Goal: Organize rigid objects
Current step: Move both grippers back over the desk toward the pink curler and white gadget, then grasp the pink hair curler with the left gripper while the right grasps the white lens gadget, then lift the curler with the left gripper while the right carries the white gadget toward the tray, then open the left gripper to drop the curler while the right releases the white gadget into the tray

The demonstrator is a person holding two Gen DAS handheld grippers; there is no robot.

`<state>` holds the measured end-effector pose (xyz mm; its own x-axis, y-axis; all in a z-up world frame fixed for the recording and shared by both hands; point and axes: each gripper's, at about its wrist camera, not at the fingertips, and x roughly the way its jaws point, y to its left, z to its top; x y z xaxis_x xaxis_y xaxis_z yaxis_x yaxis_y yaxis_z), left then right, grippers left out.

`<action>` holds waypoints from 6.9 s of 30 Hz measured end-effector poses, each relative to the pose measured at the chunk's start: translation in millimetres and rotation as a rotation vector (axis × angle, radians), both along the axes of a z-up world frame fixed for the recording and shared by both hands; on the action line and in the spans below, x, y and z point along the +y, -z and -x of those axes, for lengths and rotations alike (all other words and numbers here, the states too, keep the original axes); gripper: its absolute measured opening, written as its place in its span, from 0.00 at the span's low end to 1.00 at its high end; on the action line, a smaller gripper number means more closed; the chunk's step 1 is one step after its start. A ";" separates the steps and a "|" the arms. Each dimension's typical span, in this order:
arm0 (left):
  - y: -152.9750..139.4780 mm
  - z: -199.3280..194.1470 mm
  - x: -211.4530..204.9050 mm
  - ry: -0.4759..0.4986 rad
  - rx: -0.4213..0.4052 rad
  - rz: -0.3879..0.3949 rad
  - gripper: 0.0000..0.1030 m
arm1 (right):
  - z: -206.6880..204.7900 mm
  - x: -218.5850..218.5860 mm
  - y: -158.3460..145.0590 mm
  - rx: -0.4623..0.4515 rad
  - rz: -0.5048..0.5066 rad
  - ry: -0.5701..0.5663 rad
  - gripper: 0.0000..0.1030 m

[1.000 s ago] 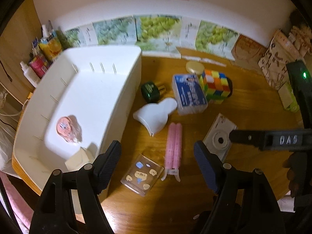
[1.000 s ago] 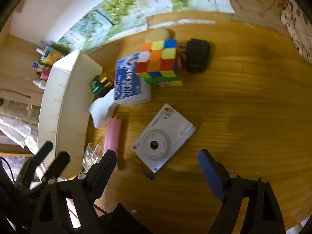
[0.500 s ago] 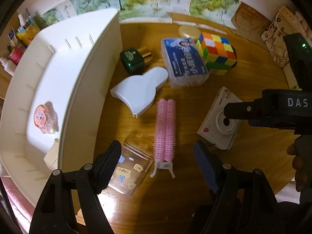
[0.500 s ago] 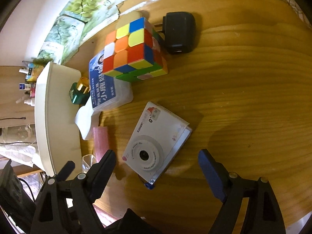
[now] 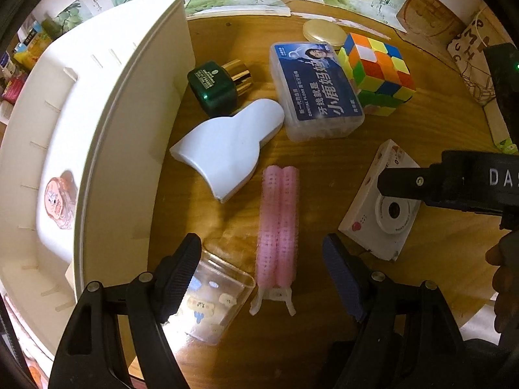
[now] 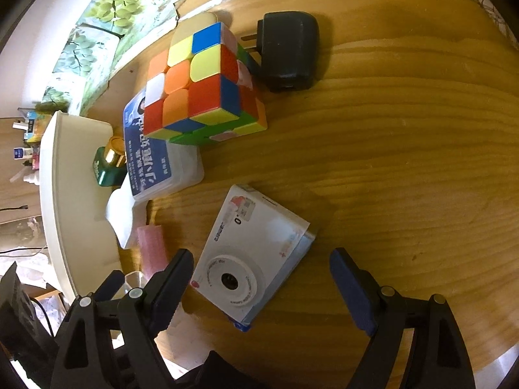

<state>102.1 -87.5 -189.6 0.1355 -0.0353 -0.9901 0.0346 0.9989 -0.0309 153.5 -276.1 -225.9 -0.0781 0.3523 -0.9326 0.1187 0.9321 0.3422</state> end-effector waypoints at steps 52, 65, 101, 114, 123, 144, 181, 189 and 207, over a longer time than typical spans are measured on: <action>14.8 -39.4 20.6 -0.075 0.054 0.081 0.27 | -21.3 88.1 2.2 -0.064 0.136 -0.145 0.64; -47.2 -1.0 23.1 -0.085 -0.074 0.069 0.26 | 4.9 78.3 -16.9 -0.144 0.094 -0.150 0.62; -145.5 30.7 70.0 -0.059 -0.292 -0.075 0.27 | 35.9 71.8 -85.0 -0.321 -0.132 -0.115 0.06; -142.1 36.2 86.8 -0.124 -0.273 -0.092 0.27 | 51.6 110.2 -50.6 -0.255 -0.116 -0.314 0.51; -139.6 43.4 101.8 -0.171 -0.255 -0.104 0.27 | 54.9 135.2 -23.0 -0.190 -0.067 -0.373 0.68; -130.6 47.5 147.8 -0.248 -0.220 -0.109 0.27 | 44.4 193.5 8.1 -0.130 0.124 -0.369 0.72; -104.1 37.4 201.6 -0.104 -0.133 -0.115 0.27 | 40.3 130.1 -49.7 -0.271 0.196 -0.072 0.57; -99.5 32.2 213.4 -0.069 -0.119 -0.128 0.27 | 53.8 130.7 -94.4 -0.372 0.135 -0.026 0.57; -99.4 31.2 238.3 -0.077 -0.124 -0.172 0.29 | 73.6 223.0 -121.6 -0.514 -0.010 -0.166 0.57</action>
